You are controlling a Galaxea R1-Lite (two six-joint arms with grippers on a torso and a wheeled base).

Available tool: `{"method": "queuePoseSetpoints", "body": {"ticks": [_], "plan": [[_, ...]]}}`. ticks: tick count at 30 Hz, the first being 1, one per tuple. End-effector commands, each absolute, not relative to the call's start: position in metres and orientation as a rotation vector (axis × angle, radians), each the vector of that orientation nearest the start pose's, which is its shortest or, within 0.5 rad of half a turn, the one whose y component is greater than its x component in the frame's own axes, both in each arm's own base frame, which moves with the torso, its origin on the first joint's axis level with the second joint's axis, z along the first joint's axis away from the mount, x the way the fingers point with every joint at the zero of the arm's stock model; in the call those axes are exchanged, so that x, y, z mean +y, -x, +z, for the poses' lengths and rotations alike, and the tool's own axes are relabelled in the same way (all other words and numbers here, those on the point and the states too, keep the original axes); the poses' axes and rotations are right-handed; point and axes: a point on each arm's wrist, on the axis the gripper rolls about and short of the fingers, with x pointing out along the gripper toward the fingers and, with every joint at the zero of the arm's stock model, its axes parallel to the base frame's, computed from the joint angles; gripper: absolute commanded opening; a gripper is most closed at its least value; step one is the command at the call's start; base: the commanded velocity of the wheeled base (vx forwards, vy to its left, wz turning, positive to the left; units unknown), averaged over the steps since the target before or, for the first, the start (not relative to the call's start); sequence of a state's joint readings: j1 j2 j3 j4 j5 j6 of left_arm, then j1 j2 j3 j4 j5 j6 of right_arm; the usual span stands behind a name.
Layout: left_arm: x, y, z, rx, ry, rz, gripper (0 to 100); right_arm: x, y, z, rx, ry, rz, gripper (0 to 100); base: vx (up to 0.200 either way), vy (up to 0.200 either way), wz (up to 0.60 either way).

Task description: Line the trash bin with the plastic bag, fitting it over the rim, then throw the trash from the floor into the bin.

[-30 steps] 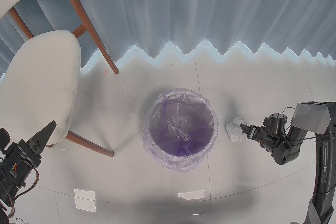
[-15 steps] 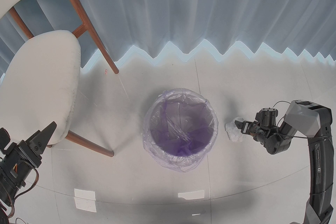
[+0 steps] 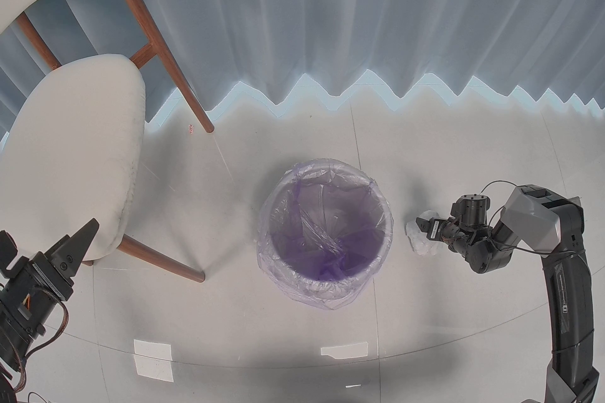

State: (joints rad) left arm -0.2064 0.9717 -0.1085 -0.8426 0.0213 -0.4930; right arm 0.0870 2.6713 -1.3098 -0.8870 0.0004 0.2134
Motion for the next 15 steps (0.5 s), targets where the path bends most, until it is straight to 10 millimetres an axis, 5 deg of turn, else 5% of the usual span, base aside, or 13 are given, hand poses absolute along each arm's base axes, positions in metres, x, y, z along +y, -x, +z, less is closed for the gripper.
{"method": "queuePoseSetpoints", "body": {"ticks": [1, 5, 6, 15], "plan": [[-0.02, -0.102, 0.162, 0.065, 0.489, -0.171, 100, 0.041, -0.471, -0.076, 0.492, -0.188, 0.037, 100, 0.0, 0.0, 0.0], [-0.019, -0.102, 0.161, 0.063, 0.489, -0.157, 100, 0.041, -0.472, -0.076, 0.507, -0.189, 0.036, 100, 0.0, 0.0, 0.0], [-0.019, -0.102, 0.161, 0.061, 0.489, -0.156, 100, 0.042, -0.472, -0.079, 0.512, -0.188, 0.039, 0, 0.0, 0.0, 0.0], [-0.015, -0.097, 0.149, 0.091, 0.422, -0.121, 100, 0.039, -0.471, -0.086, 0.492, -0.196, 0.037, 0, 0.0, 0.0, 0.0]]}}
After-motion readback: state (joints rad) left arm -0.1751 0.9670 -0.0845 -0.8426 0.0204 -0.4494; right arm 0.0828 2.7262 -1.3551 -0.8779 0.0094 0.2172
